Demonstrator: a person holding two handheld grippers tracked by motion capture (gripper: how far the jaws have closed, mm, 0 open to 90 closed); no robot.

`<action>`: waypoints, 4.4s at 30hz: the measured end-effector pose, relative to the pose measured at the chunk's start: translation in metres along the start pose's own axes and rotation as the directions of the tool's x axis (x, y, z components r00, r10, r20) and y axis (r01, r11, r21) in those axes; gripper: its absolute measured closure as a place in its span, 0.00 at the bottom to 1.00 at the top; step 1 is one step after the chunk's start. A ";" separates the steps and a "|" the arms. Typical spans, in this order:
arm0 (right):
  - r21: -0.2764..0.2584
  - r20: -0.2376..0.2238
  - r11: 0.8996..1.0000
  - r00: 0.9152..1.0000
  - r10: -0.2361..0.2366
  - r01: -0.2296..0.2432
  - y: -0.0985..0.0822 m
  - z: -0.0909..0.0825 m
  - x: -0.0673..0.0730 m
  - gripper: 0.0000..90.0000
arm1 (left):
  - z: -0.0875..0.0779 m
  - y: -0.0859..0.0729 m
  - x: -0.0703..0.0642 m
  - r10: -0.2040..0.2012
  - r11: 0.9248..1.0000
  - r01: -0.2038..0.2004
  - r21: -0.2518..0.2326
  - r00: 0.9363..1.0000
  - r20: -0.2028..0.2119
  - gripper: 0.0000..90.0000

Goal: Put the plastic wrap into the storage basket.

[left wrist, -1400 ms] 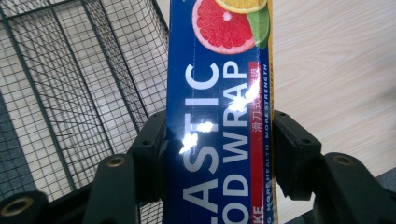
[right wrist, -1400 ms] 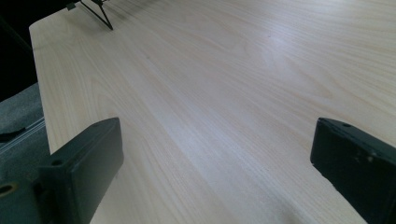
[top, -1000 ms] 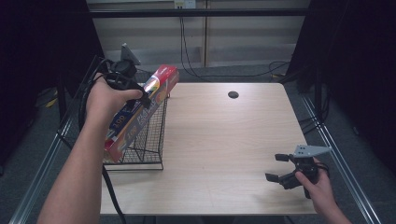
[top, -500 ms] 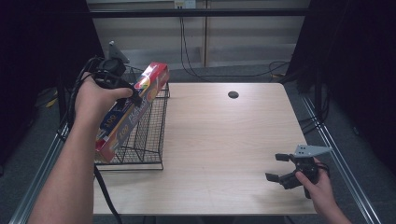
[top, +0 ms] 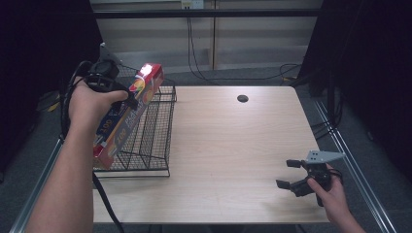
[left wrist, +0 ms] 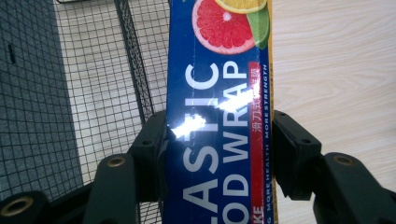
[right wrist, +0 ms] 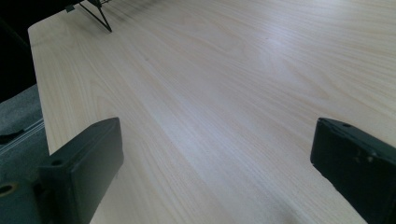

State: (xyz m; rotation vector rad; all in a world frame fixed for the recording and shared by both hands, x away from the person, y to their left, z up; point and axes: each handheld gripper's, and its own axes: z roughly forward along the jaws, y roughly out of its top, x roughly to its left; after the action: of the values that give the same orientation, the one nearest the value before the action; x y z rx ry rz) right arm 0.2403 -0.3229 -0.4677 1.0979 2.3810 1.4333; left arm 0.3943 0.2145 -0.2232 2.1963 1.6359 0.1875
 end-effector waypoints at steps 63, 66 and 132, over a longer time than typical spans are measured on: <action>0.009 -0.003 1.000 1.000 -0.005 0.005 -0.001 0.002 0.000 0.03 | 0.013 -0.015 0.052 -0.227 0.974 0.222 -0.053 0.966 -0.125 0.50; 0.007 -0.002 1.000 1.000 -0.005 0.005 -0.001 0.003 0.000 0.03 | 0.013 -0.017 0.054 -0.234 0.972 0.229 -0.053 0.963 -0.134 0.50; 0.023 -0.012 1.000 1.000 -0.009 0.009 -0.001 0.006 0.000 0.03 | 0.043 -0.010 0.059 -0.264 0.964 0.265 -0.019 0.945 -0.192 0.46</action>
State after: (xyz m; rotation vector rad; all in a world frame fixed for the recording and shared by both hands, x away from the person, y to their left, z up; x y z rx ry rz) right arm 0.2427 -0.3183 -0.4717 1.0856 2.4133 1.4164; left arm 0.4185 0.2629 -0.2738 1.9875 2.0204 0.3274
